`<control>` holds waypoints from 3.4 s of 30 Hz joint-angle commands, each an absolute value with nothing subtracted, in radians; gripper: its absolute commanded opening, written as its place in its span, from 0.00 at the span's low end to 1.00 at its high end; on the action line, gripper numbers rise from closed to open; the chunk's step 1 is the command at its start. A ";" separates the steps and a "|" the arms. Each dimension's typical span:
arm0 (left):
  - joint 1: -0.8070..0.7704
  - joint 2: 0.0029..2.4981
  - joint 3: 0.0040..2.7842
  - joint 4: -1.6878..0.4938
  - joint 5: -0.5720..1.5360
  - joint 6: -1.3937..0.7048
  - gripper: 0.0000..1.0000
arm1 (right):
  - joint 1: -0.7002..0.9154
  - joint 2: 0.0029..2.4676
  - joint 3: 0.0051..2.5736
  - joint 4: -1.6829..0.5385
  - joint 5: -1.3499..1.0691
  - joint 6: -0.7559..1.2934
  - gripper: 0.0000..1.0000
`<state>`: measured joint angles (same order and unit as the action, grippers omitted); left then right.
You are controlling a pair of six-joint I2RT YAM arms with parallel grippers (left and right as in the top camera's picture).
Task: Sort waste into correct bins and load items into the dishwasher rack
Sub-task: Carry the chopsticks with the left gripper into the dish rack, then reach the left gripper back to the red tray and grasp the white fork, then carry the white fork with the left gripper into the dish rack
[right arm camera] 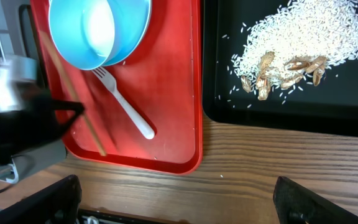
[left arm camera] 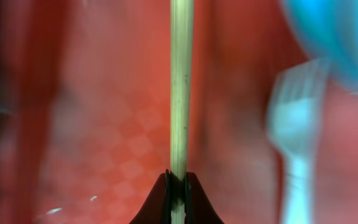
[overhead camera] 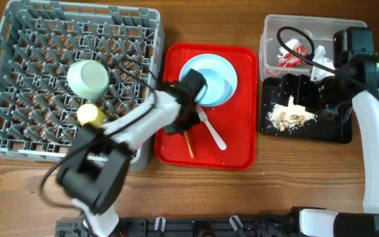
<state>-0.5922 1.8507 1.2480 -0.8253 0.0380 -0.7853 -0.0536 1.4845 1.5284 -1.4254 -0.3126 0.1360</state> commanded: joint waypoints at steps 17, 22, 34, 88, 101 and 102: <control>-0.279 1.526 1.249 -0.780 -0.161 0.011 0.04 | -0.057 1.482 1.539 -1.425 -0.307 0.132 1.00; -0.249 1.630 1.249 -0.726 -0.132 0.007 0.04 | -0.057 1.482 1.539 -1.426 -0.307 0.132 1.00; -0.249 1.677 1.250 -0.707 -0.131 0.007 0.36 | -0.057 1.482 1.539 -1.426 -0.307 0.132 0.99; -0.830 2.041 1.242 -0.601 -0.099 -0.850 0.26 | -0.057 1.482 1.539 -1.412 -0.307 0.131 1.00; -0.820 1.985 1.244 -0.628 -0.100 -0.846 0.06 | -0.057 1.482 1.539 -1.415 -0.307 0.131 1.00; -0.820 1.966 1.244 -0.630 -0.103 -0.842 0.04 | -0.057 1.482 1.539 -1.415 -0.307 0.131 1.00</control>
